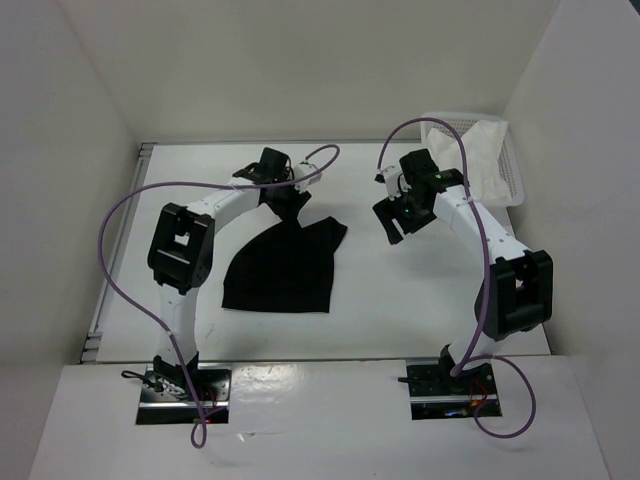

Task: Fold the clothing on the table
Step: Flatten the skirt out

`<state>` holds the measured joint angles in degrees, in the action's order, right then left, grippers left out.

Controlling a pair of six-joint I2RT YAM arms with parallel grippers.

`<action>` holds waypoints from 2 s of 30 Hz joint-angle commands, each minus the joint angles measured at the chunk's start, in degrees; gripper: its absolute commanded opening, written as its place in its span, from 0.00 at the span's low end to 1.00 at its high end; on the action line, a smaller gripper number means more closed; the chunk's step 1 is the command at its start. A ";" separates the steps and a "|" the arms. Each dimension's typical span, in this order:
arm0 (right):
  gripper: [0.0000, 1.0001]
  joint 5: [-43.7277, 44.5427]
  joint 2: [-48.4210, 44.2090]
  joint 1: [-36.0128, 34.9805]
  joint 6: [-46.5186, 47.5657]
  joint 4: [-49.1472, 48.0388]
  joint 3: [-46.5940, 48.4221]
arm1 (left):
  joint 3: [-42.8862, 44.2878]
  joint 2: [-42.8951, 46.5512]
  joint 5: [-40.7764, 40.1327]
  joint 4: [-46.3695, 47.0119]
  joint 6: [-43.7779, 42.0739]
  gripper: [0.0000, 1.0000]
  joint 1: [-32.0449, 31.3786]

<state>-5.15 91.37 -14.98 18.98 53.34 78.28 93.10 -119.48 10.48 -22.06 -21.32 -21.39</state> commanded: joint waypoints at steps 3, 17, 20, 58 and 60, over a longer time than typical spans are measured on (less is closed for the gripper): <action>0.80 0.75 -1.02 0.31 0.35 -0.26 -0.50 | 1.82 -2.07 4.11 -3.24 -3.72 0.63 0.38; 0.78 0.75 -0.49 0.31 -0.17 -0.26 0.56 | 1.48 -4.97 6.31 -5.27 -4.25 0.51 1.00; 0.78 0.75 -0.49 0.31 -0.17 -0.26 0.56 | 0.95 -5.50 7.62 -5.27 -3.47 0.34 1.00; 0.74 -8.56 2.93 0.31 0.35 -0.87 5.91 | -9.78 20.87 6.14 -5.01 13.59 0.07 21.72; 0.74 -8.56 3.54 0.31 0.35 -0.87 5.92 | -9.78 20.34 6.13 -4.39 13.59 0.06 23.66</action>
<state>-12.25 93.82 -14.96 18.98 53.15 81.56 82.59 -99.70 17.34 -29.67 -9.76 -1.08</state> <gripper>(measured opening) 0.739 0.061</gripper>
